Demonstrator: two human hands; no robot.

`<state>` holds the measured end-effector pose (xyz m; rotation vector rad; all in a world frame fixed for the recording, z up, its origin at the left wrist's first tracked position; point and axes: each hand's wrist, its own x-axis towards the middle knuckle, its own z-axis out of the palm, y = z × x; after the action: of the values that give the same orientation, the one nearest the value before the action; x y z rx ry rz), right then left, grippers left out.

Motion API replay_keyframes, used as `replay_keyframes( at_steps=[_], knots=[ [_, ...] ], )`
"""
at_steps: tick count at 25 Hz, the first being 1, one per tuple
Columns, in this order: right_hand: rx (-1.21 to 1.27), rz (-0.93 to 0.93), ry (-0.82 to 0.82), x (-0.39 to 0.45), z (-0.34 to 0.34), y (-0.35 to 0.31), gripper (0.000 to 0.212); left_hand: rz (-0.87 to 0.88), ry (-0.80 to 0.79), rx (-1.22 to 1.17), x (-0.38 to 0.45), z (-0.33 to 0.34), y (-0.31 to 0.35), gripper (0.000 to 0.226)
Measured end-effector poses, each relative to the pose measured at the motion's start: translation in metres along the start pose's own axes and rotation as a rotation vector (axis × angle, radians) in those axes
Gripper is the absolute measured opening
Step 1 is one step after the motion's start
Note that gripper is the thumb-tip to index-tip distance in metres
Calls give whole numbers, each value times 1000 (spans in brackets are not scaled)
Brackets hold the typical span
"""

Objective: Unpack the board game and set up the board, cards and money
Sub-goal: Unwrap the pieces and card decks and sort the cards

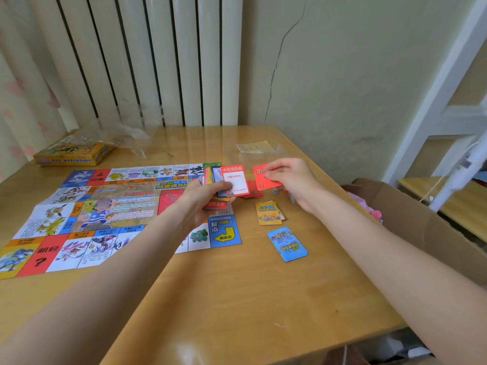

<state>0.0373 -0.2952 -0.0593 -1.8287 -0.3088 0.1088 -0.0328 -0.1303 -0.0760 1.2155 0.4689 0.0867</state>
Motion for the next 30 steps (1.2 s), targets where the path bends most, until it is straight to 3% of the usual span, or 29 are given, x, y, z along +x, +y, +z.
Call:
replay_keyframes(
  at_steps=[4,7,12,16,17,18,20,23,27,30],
  knots=[
    [-589,-346,87,0,10,-1,20,77,65,102,1,7,-1,14],
    [-820,-475,3,-1,29,-5,30,182,80,227,7,14,-1,9],
    [-333,-222,-30,8,38,-18,26,237,2,113,9,13,9,10],
    [-224,-14,138,29,39,-6,10,183,36,112,17,4,18,10],
    [-187,50,155,34,38,-3,10,159,54,112,19,-1,19,15],
    [-181,100,158,41,38,2,23,132,72,102,20,-6,19,17],
    [-337,142,126,49,41,11,35,78,95,45,21,-15,18,15],
    [-644,122,101,52,54,19,32,26,90,4,22,-20,14,14],
    [-871,22,89,54,63,32,23,12,75,79,28,-13,8,38],
    [-1132,-63,70,48,64,38,31,-13,52,121,26,-8,6,22]
  ],
)
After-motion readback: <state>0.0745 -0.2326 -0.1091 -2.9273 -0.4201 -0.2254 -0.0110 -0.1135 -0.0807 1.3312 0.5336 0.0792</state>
